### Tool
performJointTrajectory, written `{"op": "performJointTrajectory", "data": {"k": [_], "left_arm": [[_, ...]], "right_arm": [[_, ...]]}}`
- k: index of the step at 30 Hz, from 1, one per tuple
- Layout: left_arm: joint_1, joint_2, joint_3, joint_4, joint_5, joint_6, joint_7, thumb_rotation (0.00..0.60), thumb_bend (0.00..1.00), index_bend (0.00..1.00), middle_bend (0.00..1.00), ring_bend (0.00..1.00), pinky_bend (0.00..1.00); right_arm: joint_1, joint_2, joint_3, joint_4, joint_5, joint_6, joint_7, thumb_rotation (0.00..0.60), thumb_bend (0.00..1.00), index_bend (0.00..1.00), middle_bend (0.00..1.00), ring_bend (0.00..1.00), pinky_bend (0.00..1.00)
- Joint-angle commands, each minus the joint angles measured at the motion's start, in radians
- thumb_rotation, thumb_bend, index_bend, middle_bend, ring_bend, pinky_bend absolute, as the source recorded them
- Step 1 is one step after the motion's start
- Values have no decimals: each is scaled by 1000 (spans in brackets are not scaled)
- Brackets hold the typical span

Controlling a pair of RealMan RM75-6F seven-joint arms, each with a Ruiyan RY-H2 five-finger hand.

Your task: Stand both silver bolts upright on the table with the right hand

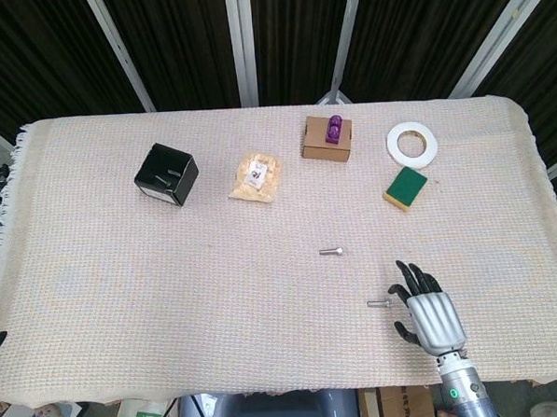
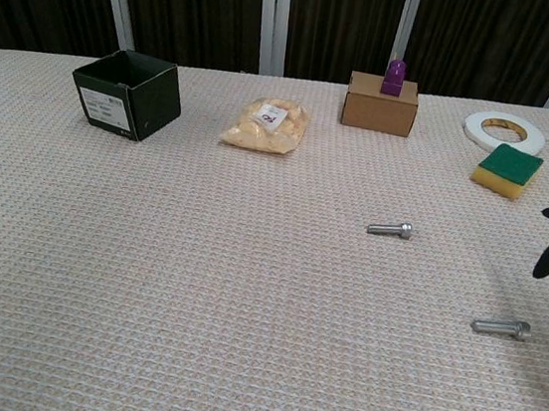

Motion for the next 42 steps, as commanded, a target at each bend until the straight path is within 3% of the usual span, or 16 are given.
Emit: {"op": "performJointTrajectory", "data": {"k": [1,8,20,42], "left_arm": [[0,0,0,0,0,0,1,600,123,61,39,0,136],[-2,-3,-2,-2,-5,-4,9,600,122,61,39,0,136],[-2,-3,-4,-4,-8,-5,15,600,123,61,39,0,136],[-1,-2,-5,-2,-11,-5,19,600,123,61,39,0,136]], "right_arm": [[21,-33,14,-20,37,-24,-48,600,254,385,64,83,188],[53,-88,34,-41,104,-44,-143,600,254,406,64,88,188],[95,-176,72,-4,197,-44,-198,600,285,436,64,101,188],[116,-193,60,68,256,-35,-164,600,296,503,64,102,188]]}}
